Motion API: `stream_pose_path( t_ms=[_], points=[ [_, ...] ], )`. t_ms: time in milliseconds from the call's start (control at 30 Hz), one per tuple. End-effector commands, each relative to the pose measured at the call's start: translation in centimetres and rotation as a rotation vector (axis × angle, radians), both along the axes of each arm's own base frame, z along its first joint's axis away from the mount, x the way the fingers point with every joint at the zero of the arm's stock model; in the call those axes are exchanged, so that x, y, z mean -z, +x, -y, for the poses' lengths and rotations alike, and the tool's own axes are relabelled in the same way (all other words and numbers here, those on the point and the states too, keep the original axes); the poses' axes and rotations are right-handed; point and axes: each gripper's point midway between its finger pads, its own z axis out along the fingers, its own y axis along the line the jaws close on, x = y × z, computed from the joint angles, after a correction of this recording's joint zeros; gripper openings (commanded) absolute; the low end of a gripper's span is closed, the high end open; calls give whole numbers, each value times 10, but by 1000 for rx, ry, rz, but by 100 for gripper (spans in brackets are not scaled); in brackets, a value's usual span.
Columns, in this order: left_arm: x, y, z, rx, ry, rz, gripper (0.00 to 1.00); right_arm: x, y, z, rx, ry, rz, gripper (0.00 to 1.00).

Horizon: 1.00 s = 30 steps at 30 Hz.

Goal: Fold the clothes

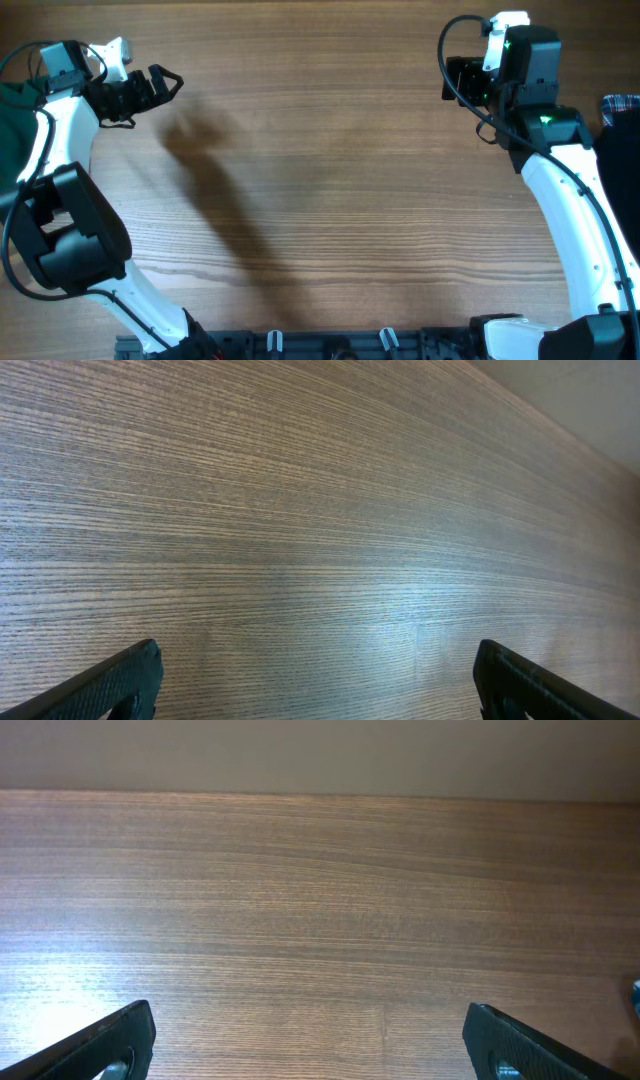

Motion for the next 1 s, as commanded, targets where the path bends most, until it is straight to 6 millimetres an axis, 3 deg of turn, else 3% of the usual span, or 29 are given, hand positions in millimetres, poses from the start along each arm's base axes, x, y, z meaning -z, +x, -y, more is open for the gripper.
stream_pose_path(
  t_ms=[0,567,700,767,833,900,967],
  points=[
    [-14,2,0,2,1,33,100,4,1,2,18,0,-7,100],
    [-14,2,0,2,1,33,100,3,1,2,18,0,-4,100],
    [-14,2,0,2,1,33,100,1,3,-22,-82,98,4,100],
    [-14,2,0,2,1,33,100,-15,6,-33,-135,138,62,100],
    [-14,2,0,2,1,33,99,-45,6,-46,-207,183,167,100],
    [-14,2,0,2,1,33,100,-109,-3,-54,-266,196,385,100],
    [-14,2,0,2,1,33,100,-149,-24,-52,-281,171,505,100]
  ],
)
